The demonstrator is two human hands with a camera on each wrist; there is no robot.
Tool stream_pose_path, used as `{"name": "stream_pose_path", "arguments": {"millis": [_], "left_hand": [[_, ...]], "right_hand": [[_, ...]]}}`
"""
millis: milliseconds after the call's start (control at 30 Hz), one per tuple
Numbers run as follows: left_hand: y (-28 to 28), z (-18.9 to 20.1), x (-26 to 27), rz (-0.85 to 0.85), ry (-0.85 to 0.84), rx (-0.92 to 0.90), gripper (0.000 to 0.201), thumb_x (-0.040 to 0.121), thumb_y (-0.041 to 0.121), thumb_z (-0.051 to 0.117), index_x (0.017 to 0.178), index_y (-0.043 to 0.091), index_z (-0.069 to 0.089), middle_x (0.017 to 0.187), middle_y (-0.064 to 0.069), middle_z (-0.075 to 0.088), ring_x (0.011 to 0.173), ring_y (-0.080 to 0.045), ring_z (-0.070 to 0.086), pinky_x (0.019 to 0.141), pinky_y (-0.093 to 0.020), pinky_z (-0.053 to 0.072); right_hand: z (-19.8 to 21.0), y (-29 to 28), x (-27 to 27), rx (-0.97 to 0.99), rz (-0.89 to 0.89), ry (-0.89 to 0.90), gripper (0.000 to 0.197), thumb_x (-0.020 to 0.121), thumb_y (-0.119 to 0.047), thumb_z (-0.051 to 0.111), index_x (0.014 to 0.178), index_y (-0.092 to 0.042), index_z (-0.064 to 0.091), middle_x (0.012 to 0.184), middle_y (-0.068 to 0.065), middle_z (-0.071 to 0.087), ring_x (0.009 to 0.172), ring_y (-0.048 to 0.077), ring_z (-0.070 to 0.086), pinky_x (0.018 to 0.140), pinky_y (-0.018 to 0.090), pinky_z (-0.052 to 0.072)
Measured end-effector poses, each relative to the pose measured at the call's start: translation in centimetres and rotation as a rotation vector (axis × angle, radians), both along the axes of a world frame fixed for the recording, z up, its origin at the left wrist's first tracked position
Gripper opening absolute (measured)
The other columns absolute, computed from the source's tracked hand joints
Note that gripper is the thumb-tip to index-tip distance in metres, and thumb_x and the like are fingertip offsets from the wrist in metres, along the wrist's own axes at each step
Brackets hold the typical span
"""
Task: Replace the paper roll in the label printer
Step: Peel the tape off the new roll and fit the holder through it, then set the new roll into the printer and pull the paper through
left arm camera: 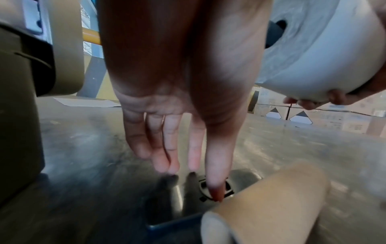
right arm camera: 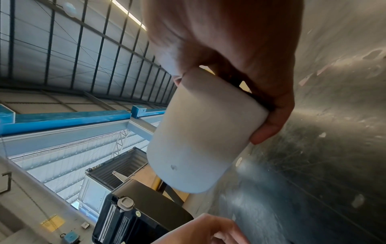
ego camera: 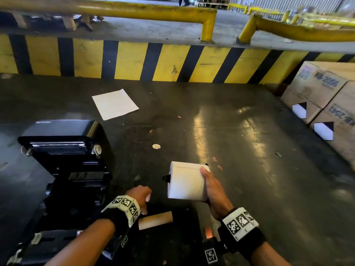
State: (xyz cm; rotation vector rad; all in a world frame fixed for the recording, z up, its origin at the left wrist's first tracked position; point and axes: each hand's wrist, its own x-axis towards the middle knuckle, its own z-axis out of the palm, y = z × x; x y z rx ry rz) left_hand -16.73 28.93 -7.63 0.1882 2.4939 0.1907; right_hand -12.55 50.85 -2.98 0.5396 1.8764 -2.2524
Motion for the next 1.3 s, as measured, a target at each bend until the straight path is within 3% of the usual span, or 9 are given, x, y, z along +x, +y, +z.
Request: {"name": "stream_pose_path", "arguments": {"millis": [133,400,533,700,866,933,1000,1100,1300], "left_hand": [[-0.6,-0.3,-0.3,-0.089,0.006,-0.012,0.045,0.062,0.007,0.08,0.084,0.022,0.044,0.109,-0.006,0.058,0.097,-0.026,0.061,0.072,-0.03,0.046],[-1.0,-0.4,-0.4,-0.071,0.025,0.004,0.039,0.064,0.014,0.081,0.08,0.021,0.046,0.11,-0.007,0.06,0.098,-0.027,0.063,0.08,-0.036,0.05],[-1.2,-0.8,-0.4,-0.016,0.011,0.065,0.042,0.064,0.01,0.08,0.074,0.023,0.042,0.079,0.003,0.052,0.087,-0.027,0.063,0.076,-0.036,0.051],[-1.6,0.5,0.4,0.197,0.181,0.353,0.029,0.07,0.001,0.074,0.089,0.016,0.056,0.079,-0.001,0.055,0.084,-0.026,0.063,0.07,-0.03,0.049],[-2.9,3.4,1.7,0.432,0.238,0.844,0.043,0.071,-0.002,0.074,0.107,0.016,0.059,0.105,-0.004,0.069,0.1,-0.018,0.065,0.091,-0.044,0.053],[-3.3,4.4,3.0,0.479,0.269,0.946,0.043,0.074,-0.006,0.07,0.107,0.018,0.059,0.105,-0.003,0.069,0.102,-0.017,0.065,0.087,-0.036,0.055],[-3.7,5.2,4.1,0.558,0.319,1.028,0.042,0.077,-0.01,0.065,0.11,0.016,0.06,0.101,-0.003,0.069,0.098,-0.017,0.066,0.077,-0.027,0.057],[-5.3,6.3,5.6,0.642,0.344,1.105,0.038,0.079,-0.01,0.063,0.11,0.012,0.061,0.101,-0.013,0.07,0.089,-0.019,0.068,0.068,-0.034,0.061],[-9.4,7.3,7.6,0.485,0.426,1.023,0.04,0.083,-0.001,0.063,0.119,0.015,0.059,0.11,-0.005,0.07,0.099,-0.012,0.066,0.087,-0.035,0.056]], "right_hand": [[-0.1,0.4,0.2,0.035,0.011,-0.009,0.03,0.092,-0.044,0.045,0.1,-0.021,0.062,0.112,0.017,0.067,0.101,0.033,0.064,0.092,0.056,0.049],[-0.1,0.3,0.6,0.035,0.06,-0.042,0.032,0.091,-0.047,0.044,0.104,-0.023,0.06,0.111,0.014,0.067,0.104,0.034,0.063,0.092,0.054,0.051],[0.0,-0.1,0.4,0.047,0.073,-0.042,0.032,0.091,-0.048,0.044,0.106,-0.023,0.059,0.112,0.013,0.067,0.104,0.032,0.063,0.093,0.054,0.05],[0.4,-1.0,0.1,0.045,0.092,-0.031,0.027,0.092,-0.044,0.045,0.1,-0.024,0.061,0.111,0.013,0.068,0.106,0.032,0.063,0.095,0.054,0.049],[1.0,-3.0,-0.9,-0.021,0.136,-0.021,0.026,0.092,-0.039,0.049,0.1,-0.02,0.062,0.106,0.011,0.069,0.096,0.027,0.066,0.093,0.05,0.052],[1.2,-4.1,-1.2,-0.024,0.164,-0.024,0.033,0.089,-0.044,0.05,0.107,-0.02,0.063,0.112,0.013,0.069,0.102,0.029,0.066,0.093,0.054,0.051],[1.4,-5.3,-1.3,-0.017,0.19,-0.025,0.038,0.088,-0.049,0.049,0.11,-0.021,0.063,0.114,0.013,0.068,0.102,0.03,0.066,0.087,0.054,0.053],[1.7,-7.1,-1.1,0.0,0.217,-0.021,0.039,0.089,-0.052,0.046,0.11,-0.024,0.062,0.11,0.01,0.069,0.1,0.029,0.066,0.071,0.043,0.057],[3.2,-11.7,0.4,-0.007,0.237,0.035,0.029,0.092,-0.044,0.044,0.096,-0.023,0.063,0.102,0.009,0.071,0.095,0.027,0.067,0.079,0.047,0.055]]}}
